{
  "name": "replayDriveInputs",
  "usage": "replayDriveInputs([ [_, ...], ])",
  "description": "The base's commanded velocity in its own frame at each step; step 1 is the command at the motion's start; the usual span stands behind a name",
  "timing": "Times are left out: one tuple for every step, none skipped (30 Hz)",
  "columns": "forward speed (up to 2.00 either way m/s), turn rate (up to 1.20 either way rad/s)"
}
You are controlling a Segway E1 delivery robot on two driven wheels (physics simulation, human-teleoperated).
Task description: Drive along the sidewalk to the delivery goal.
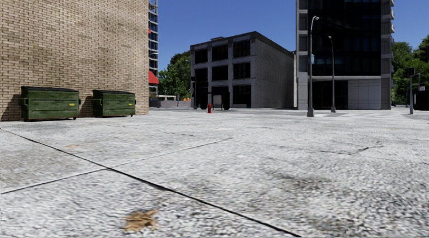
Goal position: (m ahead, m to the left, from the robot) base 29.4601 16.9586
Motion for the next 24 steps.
replayDriveInputs([
  [2.0,0.0],
  [2.0,0.0],
  [2.0,0.0],
  [2.0,0.0],
  [2.0,0.0],
  [2.0,0.0],
  [2.0,0.0],
  [2.0,0.0],
  [2.0,0.0],
  [2.0,0.0],
  [2.0,0.0],
  [2.0,0.0],
  [2.0,0.0],
  [2.0,0.0],
  [2.0,0.0],
  [2.0,0.0],
  [2.0,0.0],
  [2.0,0.0],
  [2.0,0.0],
  [2.0,0.0],
  [2.0,0.0],
  [2.0,0.0],
  [2.0,0.0],
  [2.0,0.0],
])
